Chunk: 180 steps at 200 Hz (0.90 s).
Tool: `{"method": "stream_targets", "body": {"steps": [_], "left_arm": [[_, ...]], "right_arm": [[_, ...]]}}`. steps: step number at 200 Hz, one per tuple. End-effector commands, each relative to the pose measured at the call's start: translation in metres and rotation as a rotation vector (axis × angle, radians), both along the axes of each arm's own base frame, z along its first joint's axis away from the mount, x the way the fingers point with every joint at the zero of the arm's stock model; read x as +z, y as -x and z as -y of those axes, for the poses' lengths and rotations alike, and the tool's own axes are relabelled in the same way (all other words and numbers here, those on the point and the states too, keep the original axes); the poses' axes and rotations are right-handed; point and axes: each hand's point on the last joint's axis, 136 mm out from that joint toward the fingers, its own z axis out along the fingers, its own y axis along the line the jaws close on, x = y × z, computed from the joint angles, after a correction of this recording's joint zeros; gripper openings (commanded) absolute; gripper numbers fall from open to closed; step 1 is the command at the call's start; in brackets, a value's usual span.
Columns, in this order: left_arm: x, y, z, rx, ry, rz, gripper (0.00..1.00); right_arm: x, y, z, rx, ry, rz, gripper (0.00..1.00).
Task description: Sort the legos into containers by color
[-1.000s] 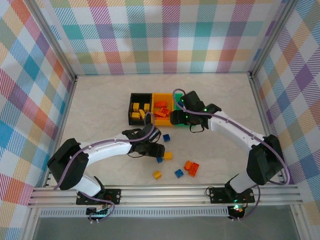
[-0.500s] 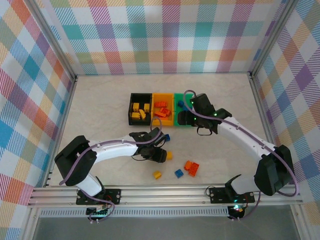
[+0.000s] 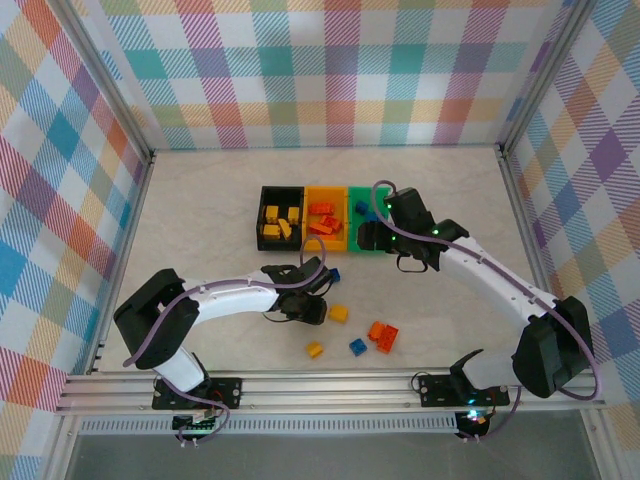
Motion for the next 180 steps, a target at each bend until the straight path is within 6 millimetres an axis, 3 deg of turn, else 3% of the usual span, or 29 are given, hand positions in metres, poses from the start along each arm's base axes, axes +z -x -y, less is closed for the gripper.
{"method": "stream_targets", "body": {"steps": [1,27,47,99,139,180], "left_arm": [[0.008,0.000,0.001,0.001,-0.010,0.007,0.30],[0.026,-0.008,0.009,-0.009,0.012,0.035,0.26],[0.048,-0.026,0.023,-0.016,0.044,0.080,0.25],[0.100,-0.116,0.072,0.029,0.182,0.189,0.22],[0.106,-0.182,0.098,0.085,0.206,0.226,0.21],[0.110,-0.217,0.118,0.103,0.211,0.249,0.21]], "right_arm": [[0.007,-0.001,0.003,-0.017,-0.028,0.022,0.81],[0.006,0.002,0.009,-0.034,-0.020,0.027,0.81],[0.004,0.006,0.017,-0.057,-0.010,0.033,0.82],[-0.004,0.019,0.036,-0.101,0.003,0.027,0.82],[-0.006,0.026,0.041,-0.110,-0.003,0.019,0.82],[-0.005,0.031,0.044,-0.111,-0.011,0.018,0.82]]}}
